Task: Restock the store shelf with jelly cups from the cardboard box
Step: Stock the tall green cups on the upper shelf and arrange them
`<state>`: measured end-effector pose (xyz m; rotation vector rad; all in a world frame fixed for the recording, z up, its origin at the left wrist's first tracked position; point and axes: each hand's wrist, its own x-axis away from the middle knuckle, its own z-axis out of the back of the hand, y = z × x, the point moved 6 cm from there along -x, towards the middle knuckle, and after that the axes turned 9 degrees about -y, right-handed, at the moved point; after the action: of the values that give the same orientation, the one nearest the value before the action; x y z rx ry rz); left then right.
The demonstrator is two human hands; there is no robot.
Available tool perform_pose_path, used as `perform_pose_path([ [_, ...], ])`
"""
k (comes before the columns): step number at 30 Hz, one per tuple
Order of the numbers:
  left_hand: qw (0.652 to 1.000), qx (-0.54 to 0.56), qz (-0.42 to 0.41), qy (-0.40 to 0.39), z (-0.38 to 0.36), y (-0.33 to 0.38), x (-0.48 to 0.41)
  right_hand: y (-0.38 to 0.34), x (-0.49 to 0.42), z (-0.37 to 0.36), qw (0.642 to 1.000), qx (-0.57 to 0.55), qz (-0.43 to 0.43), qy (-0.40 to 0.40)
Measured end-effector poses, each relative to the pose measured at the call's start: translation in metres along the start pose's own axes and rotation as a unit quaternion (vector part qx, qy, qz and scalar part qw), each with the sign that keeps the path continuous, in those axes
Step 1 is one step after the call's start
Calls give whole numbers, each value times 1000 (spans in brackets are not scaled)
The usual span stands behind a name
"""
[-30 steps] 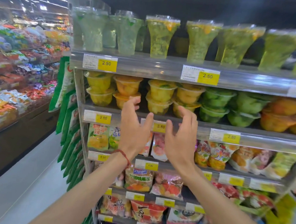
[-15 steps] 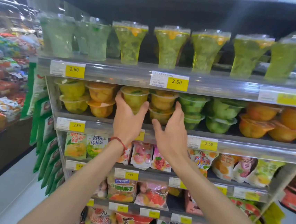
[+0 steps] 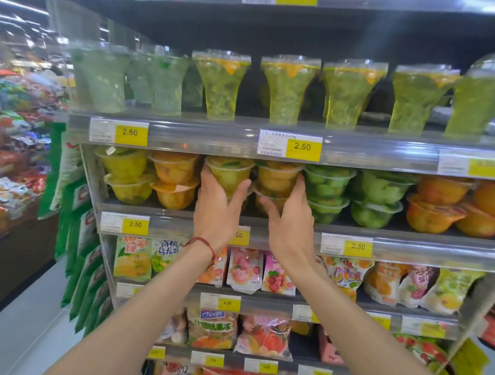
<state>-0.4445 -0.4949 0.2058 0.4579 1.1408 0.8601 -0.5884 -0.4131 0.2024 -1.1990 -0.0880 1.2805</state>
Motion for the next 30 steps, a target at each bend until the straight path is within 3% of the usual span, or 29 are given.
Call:
perform_pose_path([
  [17, 1000, 16, -4, -11, 4, 1, 2, -4, 23, 12, 998, 57, 15, -25],
  [24, 994, 90, 52, 22, -7, 23, 56, 13, 55, 49, 998, 49, 40, 29],
  [27, 992, 105, 24, 73, -14, 39, 77, 23, 60, 66, 996, 45, 49, 66],
  [30, 991, 135, 3, 20, -36, 54, 90, 33, 60, 87, 990, 59, 56, 116],
])
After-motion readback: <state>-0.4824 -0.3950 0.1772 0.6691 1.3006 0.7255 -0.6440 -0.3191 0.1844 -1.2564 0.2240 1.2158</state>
